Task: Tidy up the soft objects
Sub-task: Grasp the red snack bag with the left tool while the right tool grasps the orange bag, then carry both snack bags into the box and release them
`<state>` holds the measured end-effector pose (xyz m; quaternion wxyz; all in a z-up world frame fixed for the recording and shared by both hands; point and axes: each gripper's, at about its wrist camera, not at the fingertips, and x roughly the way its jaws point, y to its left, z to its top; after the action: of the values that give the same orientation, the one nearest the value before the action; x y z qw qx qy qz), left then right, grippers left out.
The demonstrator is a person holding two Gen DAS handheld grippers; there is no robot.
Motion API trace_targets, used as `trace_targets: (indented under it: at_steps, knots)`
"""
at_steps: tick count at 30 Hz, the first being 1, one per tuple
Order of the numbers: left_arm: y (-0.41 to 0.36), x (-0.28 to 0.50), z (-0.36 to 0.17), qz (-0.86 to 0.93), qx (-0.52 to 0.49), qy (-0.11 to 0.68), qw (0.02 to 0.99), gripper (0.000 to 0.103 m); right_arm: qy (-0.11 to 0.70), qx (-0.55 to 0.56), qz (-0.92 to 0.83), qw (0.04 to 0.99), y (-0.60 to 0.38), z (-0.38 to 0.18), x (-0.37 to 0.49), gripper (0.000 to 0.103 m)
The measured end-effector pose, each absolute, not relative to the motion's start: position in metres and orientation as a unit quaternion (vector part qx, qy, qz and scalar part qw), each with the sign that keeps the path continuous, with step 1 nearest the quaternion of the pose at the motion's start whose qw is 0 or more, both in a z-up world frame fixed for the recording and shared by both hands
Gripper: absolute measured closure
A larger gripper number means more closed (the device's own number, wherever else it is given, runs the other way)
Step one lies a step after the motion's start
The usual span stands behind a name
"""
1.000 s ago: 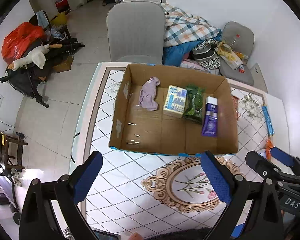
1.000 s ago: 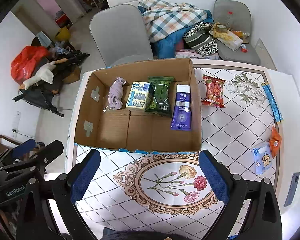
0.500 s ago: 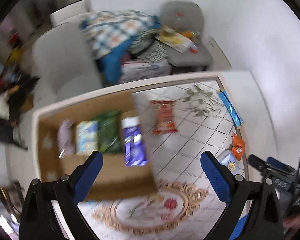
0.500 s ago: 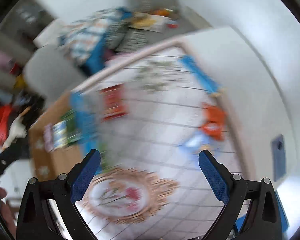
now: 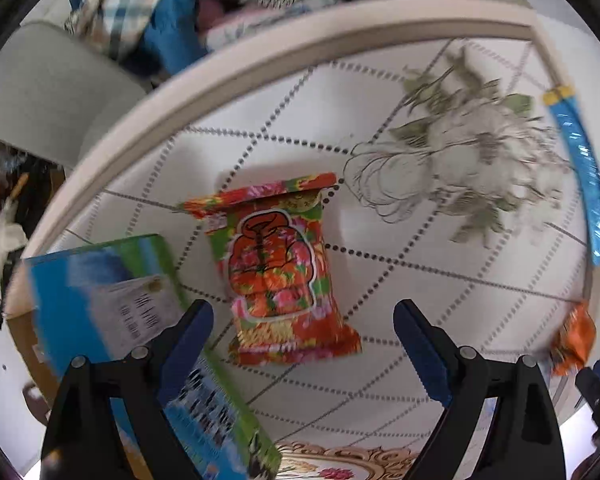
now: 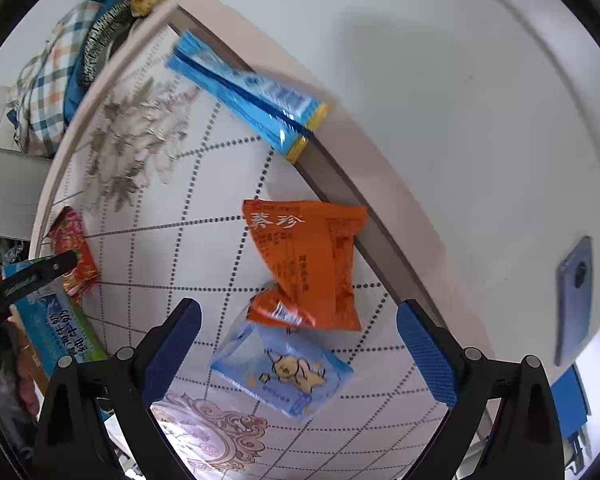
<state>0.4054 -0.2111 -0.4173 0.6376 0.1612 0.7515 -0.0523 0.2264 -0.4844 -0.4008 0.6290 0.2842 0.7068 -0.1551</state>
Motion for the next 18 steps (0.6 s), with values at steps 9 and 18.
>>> trace_targets:
  at_steps: [9,18]
  knots:
    - [-0.2,0.405,-0.444,-0.053,0.124,0.769,0.625,0.029,0.724,0.293,-0.144,0.608,-0.482,-0.437,0.23,0.011]
    - [-0.201,0.375,-0.418,-0.085,0.11,0.751,0.645,0.059,0.723,0.29,-0.142,0.611,-0.475,-0.44,0.223,0.037]
